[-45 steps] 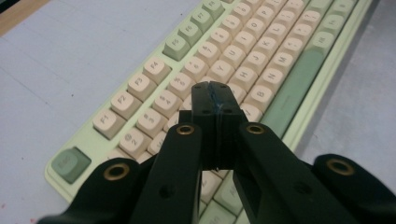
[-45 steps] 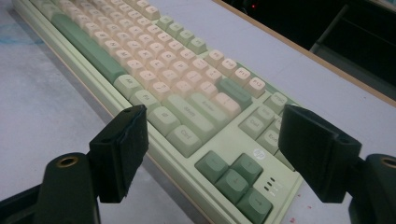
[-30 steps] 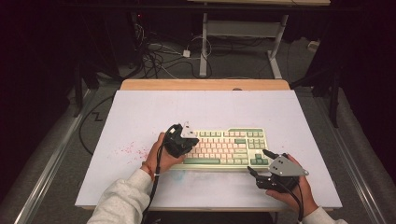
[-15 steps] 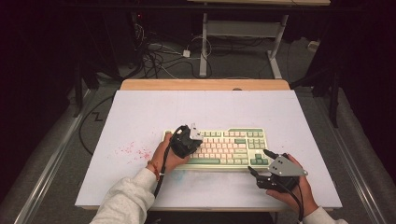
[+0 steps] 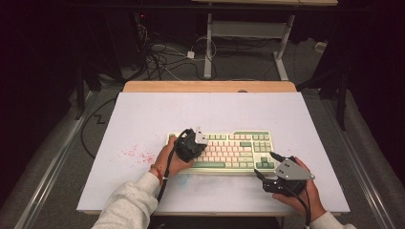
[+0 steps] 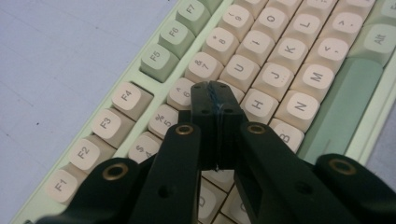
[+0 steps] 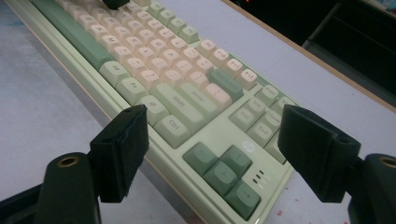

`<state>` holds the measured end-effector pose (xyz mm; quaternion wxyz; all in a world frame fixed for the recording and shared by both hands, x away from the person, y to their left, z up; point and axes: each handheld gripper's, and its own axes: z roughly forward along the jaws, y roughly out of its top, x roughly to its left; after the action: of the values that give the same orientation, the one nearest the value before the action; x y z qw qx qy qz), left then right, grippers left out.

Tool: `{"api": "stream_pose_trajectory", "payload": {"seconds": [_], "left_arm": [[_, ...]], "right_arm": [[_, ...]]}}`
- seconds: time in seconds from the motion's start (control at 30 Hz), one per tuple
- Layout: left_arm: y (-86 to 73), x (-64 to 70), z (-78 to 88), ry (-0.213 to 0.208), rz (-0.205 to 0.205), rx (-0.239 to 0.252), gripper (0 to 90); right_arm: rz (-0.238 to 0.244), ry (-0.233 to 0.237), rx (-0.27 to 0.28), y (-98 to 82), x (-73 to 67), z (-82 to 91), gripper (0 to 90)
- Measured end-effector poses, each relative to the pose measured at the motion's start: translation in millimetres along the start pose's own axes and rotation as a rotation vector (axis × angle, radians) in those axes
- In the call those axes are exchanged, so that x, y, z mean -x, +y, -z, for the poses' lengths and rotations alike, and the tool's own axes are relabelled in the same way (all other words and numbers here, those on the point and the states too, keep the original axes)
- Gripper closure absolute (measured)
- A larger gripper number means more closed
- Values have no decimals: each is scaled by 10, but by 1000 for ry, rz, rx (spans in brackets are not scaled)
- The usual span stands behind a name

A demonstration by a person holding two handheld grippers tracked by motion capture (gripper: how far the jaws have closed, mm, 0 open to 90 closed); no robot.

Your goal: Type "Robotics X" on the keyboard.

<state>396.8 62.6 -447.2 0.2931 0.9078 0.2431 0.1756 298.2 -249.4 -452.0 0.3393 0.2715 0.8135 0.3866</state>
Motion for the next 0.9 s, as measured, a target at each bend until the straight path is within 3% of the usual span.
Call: {"api": "stream_pose_trajectory", "payload": {"seconds": [0.33, 0.5, 0.7, 0.9], "left_arm": [[-16, -13, 112, 38, -7, 28, 817], [-38, -23, 203, 54, -1, 74, 763], [-60, -11, 290, 101, -14, 87, 626], [-108, 15, 374, 140, -18, 137, 463]], "right_arm": [[-1, -4, -1, 0, 10, 3, 250], [5, -6, -3, 3, 6, 4, 250], [-4, -4, 0, 3, 8, 6, 250], [0, -4, -6, 3, 2, 0, 252]]}}
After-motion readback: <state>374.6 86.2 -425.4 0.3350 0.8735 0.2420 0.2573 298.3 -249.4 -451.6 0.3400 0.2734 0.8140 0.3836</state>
